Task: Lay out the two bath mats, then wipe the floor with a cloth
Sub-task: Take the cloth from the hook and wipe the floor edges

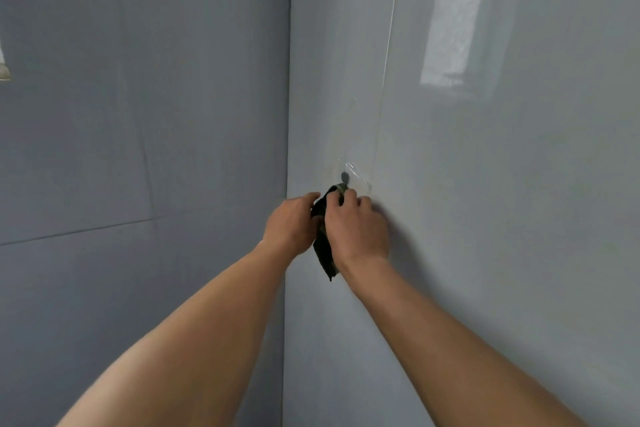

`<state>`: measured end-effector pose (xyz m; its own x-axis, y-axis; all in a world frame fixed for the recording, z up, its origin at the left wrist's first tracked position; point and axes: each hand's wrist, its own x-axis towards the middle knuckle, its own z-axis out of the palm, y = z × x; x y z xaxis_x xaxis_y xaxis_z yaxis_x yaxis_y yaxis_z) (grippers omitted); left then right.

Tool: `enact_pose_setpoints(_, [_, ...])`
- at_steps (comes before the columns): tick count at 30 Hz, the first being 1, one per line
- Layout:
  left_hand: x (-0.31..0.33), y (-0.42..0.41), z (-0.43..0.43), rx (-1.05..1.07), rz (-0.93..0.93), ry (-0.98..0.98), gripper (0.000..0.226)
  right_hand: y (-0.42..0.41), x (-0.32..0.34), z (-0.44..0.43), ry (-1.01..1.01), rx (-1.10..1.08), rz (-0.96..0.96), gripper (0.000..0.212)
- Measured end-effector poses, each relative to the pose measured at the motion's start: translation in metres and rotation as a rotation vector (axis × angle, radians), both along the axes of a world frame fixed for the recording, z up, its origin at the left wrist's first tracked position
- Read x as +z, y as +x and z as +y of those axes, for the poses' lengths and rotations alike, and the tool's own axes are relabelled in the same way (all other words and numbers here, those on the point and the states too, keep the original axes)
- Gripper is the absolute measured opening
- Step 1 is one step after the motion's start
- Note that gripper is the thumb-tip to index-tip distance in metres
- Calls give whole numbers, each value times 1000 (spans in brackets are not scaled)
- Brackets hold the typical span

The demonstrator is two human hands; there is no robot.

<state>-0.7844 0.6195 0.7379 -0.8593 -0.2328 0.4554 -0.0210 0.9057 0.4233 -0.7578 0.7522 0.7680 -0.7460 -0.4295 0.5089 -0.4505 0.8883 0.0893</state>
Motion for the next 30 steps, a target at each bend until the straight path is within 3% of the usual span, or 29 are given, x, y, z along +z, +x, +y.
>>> enact_pose_setpoints(5, [2,-17,-4,45,53,133,16,-10,3,-8,-53,1,-20,37])
enact_pose_setpoints(12, [21,-2,-25,70,73,188,14,-12,9,-6,-19,-9,-63,45])
enact_pose_setpoints(17, [43,22,-40,111,130,170,12,-1,25,1,-17,53,-52,26])
enact_pose_setpoints(23, [60,69,-67,198,135,132,13,20,39,-6,-52,146,-7,17])
enact_pose_setpoints(30, [58,157,-105,262,111,139,14,72,40,-37,-89,288,73,22])
